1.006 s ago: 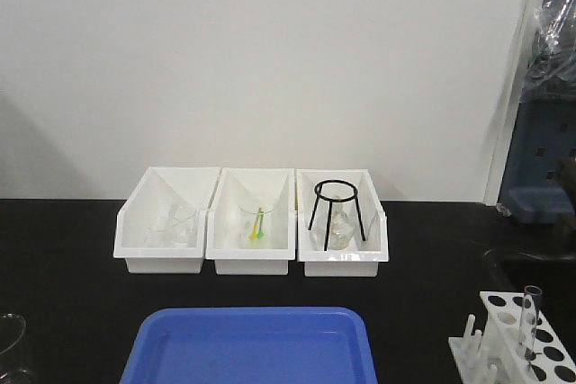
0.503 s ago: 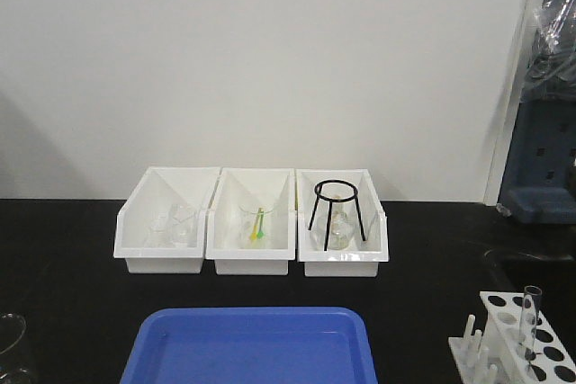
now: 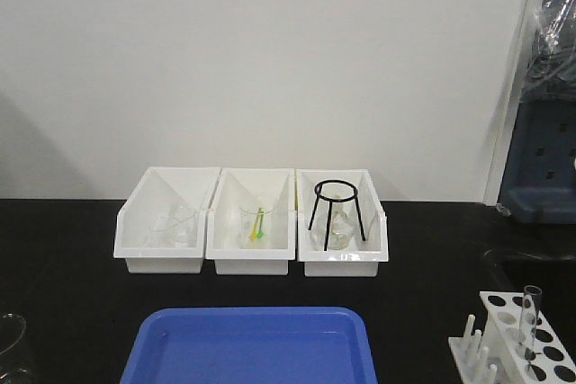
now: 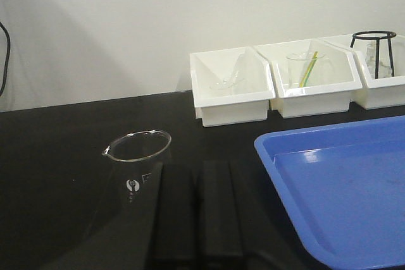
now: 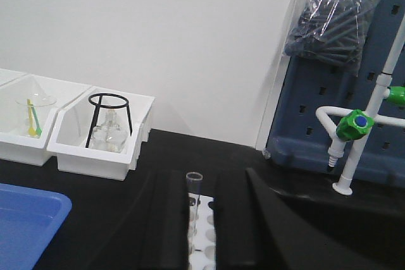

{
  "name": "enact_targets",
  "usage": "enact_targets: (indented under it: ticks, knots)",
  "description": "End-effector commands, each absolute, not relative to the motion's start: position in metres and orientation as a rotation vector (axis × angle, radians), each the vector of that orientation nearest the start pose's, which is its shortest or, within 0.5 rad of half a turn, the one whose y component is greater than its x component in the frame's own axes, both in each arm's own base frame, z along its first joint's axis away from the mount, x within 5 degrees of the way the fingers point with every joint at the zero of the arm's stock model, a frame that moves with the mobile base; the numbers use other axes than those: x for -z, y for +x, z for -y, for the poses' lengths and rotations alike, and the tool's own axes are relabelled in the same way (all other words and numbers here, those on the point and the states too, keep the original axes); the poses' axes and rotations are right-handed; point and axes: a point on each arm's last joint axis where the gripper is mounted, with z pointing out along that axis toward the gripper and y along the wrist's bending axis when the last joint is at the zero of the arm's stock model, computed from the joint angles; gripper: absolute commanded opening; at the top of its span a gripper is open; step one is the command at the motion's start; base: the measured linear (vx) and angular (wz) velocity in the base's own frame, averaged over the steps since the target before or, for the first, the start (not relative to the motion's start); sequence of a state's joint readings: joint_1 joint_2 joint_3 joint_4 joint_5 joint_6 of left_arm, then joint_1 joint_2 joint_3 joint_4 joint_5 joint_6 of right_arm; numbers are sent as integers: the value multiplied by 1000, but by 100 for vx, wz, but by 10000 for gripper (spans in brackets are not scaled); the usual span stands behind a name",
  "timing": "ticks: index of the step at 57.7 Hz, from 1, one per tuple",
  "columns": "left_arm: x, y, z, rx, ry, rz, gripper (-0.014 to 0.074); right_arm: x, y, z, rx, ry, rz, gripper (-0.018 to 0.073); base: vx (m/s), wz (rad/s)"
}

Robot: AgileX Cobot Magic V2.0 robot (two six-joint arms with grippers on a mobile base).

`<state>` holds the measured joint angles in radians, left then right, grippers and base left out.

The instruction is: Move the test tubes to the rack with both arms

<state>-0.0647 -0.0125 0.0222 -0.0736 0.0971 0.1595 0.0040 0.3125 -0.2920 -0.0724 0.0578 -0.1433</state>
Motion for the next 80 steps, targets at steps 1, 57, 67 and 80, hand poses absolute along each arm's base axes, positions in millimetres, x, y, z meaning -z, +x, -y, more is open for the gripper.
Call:
enact_targets:
  ticks: [1,57,67,80]
  knots:
    - [-214,55,4,-4,98,-1483,-3,-278,68,-1,179,-159,-1392,98,0,0]
    - [-214,55,4,-4,98,-1483,-3,-203,56,0,81,-76,-1472,-12,0,0]
    - [-214,55,4,-4,98,-1483,-3,-203,56,0,81,-76,-1472,-12,0,0]
    - [-214,55,4,-4,98,-1483,-3,-203,56,0,81,-76,-1472,-12,0,0]
